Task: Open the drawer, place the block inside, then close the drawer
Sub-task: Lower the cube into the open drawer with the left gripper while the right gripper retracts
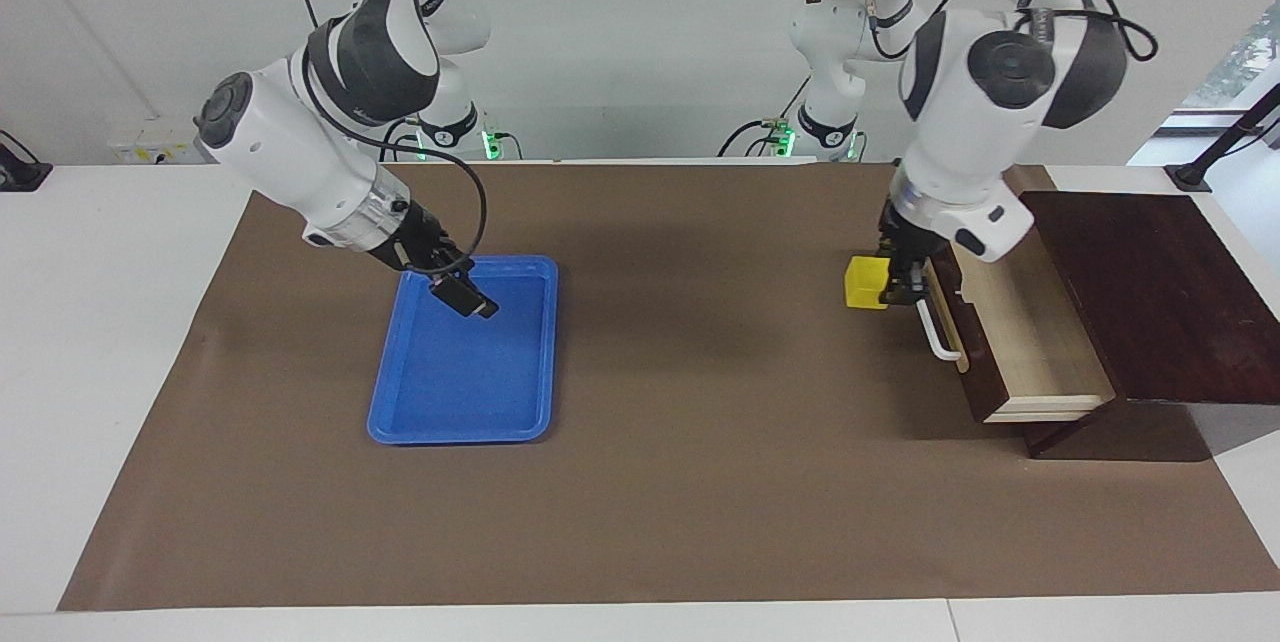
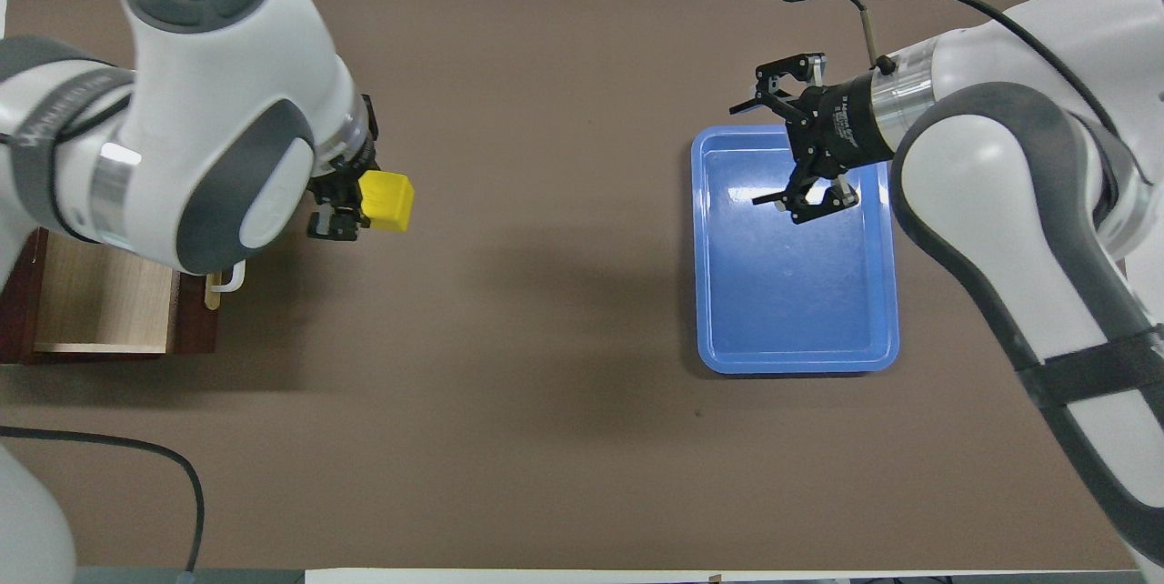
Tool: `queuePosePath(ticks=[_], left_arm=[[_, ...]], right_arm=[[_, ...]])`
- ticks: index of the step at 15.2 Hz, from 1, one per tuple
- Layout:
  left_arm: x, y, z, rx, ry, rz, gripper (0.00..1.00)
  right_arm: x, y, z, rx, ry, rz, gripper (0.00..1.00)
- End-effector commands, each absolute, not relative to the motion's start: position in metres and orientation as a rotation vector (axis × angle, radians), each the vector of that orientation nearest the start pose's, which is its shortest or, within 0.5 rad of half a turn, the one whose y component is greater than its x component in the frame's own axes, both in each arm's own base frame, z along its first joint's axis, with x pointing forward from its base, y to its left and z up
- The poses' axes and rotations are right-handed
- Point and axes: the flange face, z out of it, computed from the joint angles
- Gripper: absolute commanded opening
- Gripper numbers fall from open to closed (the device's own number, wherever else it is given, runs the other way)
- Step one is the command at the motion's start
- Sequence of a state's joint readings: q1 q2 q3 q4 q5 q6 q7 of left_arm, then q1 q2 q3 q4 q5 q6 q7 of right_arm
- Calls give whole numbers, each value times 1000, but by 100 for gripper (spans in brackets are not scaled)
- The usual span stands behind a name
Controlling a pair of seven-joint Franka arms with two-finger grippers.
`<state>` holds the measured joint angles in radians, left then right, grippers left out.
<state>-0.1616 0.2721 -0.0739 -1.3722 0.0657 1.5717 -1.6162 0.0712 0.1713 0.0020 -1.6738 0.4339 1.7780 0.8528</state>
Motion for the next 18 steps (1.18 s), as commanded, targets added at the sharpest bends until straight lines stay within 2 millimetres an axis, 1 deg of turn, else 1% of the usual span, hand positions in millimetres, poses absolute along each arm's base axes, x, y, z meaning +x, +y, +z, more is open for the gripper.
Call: queuePosePath(ticks=[1, 2, 3, 5, 6, 7, 9, 11, 12, 14, 15, 16, 18], left_arm=[[627, -75, 575, -2380, -1923, 30, 0], [629, -55, 576, -2396, -1917, 29, 0], [632, -38, 576, -2413, -1919, 34, 0], [638, -9, 578, -2464, -1969, 21, 0], [638, 2, 569, -2456, -1981, 25, 0], [636, 9, 564, -2450, -1998, 23, 0], [637, 17, 550, -2445, -2031, 14, 0], [633, 24, 531, -2433, -2051, 3, 0], [631, 27, 521, -2423, -2063, 0, 0], [622, 37, 502, -2395, -2090, -4, 0], [618, 43, 494, -2381, -2107, -7, 0], [616, 43, 488, -2378, -2108, -6, 0], [611, 43, 474, -2371, -2109, 1, 0]], right_arm=[[587, 58, 521, -2728, 887, 291, 100], [582, 48, 527, -2785, 791, 272, 100], [577, 39, 534, -2830, 698, 252, 100], [569, 26, 546, -2965, 436, 198, 100], [564, 24, 555, -3016, 328, 165, 100], [559, 20, 564, -3057, 238, 143, 100], [546, 15, 583, -3108, 104, 124, 100], [529, 12, 608, -3121, 77, 90, 100], [522, 7, 617, -3123, 91, 87, 100], [517, 0, 623, -3121, 76, 106, 100], [519, -2, 631, -3122, 78, 96, 100], [521, -8, 633, -3120, 92, 89, 100], [527, -16, 624, -3109, 91, 117, 100]])
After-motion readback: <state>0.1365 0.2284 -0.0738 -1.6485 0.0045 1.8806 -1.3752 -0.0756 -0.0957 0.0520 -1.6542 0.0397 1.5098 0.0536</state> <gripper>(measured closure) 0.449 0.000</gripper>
